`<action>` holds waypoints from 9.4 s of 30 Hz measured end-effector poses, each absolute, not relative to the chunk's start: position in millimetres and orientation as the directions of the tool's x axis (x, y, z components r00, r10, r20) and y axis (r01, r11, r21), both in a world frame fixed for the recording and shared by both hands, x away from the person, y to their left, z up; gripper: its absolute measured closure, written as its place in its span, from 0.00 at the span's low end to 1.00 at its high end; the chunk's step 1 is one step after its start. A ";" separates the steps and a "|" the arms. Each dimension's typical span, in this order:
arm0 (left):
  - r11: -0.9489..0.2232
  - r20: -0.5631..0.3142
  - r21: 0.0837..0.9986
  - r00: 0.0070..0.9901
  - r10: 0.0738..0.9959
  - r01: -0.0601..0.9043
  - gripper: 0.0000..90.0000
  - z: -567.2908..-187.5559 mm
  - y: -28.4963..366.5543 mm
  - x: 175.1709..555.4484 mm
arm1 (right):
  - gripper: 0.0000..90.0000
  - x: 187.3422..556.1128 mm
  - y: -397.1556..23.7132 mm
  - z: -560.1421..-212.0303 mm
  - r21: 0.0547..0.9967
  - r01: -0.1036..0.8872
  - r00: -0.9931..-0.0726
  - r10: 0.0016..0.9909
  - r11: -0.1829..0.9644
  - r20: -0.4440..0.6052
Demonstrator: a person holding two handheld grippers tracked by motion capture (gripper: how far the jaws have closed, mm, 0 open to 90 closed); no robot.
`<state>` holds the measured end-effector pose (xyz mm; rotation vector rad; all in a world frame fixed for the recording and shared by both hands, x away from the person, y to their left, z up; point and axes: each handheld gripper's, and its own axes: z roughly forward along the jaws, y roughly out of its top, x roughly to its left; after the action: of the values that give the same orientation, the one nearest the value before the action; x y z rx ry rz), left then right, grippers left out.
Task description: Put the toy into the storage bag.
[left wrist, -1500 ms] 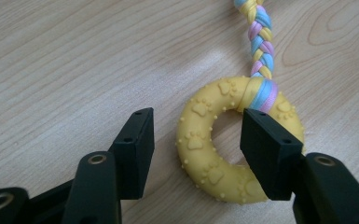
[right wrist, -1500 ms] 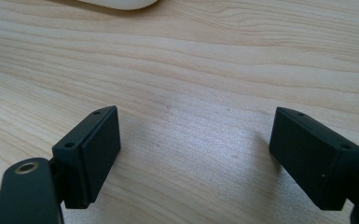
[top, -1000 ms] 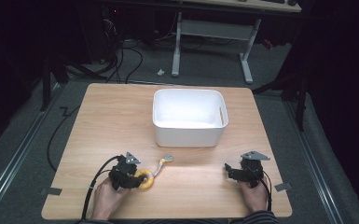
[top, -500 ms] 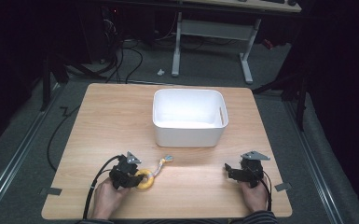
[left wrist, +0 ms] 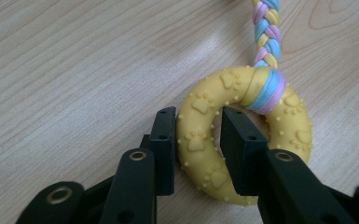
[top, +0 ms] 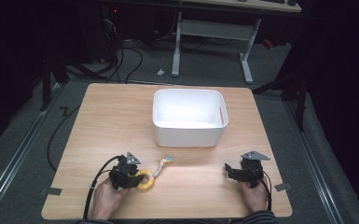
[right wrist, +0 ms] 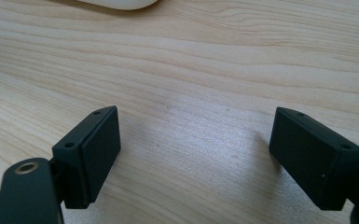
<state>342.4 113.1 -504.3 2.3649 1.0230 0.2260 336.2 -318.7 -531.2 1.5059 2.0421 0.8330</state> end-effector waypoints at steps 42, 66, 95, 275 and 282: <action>-0.599 -0.030 0.569 0.742 0.670 0.563 0.75 -442.9 109.0 342.3 | 0.18 336.3 -318.5 -531.1 0.707 0.673 -0.293 0.956 0.219 -0.017; -0.550 -0.072 0.639 0.753 0.654 0.538 0.75 -379.1 109.3 349.4 | 0.18 336.2 -318.5 -531.1 0.707 0.673 -0.294 0.956 0.219 -0.017; -0.512 -0.119 0.674 0.762 0.636 0.532 0.75 -342.4 94.5 387.3 | 0.18 336.3 -318.5 -531.1 0.707 0.672 -0.293 0.956 0.219 -0.017; -0.283 -0.075 0.776 0.528 0.846 0.564 0.43 -348.5 162.8 405.2 | 0.18 335.6 -316.4 -531.2 0.706 0.669 -0.311 0.950 0.231 -0.016; -0.271 -0.082 0.776 0.517 0.852 0.570 0.43 -356.3 172.9 399.3 | 0.18 335.4 -316.2 -531.2 0.706 0.669 -0.311 0.950 0.230 -0.015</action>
<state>399.3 172.9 -356.3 1.9711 1.1613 0.4547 335.4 -316.2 -531.2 1.4855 2.0628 0.8398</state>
